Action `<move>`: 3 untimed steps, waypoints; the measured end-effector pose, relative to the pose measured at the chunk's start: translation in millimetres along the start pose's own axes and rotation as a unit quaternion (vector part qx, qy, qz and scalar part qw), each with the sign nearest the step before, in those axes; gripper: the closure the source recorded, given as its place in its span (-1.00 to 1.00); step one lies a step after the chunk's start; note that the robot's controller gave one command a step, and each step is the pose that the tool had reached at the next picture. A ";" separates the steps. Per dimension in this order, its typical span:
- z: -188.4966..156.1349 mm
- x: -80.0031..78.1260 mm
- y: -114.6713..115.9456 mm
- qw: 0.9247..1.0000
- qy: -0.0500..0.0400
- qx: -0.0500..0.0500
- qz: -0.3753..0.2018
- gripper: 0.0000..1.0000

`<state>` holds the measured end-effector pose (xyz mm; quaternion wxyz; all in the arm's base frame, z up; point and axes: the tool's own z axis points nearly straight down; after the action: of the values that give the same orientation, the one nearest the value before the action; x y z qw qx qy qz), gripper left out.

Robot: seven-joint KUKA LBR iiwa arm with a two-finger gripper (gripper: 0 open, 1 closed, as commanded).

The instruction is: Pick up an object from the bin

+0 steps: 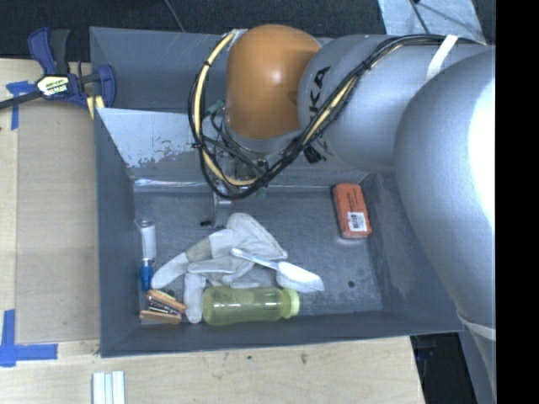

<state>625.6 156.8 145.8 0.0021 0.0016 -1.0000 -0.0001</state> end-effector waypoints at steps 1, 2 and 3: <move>-5.3 -1.3 -0.6 1.000 -0.003 -0.001 0.001 -1.00; 21.7 13.0 -9.0 0.995 -0.007 0.000 -0.097 -1.00; 54.5 22.5 -22.0 0.982 -0.002 0.000 -0.190 -1.00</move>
Offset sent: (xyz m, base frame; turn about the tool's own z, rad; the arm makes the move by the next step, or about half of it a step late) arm -0.0341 -0.0233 -0.0604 -0.4130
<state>603.0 134.7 91.4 0.0004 0.1914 -0.9815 -0.0001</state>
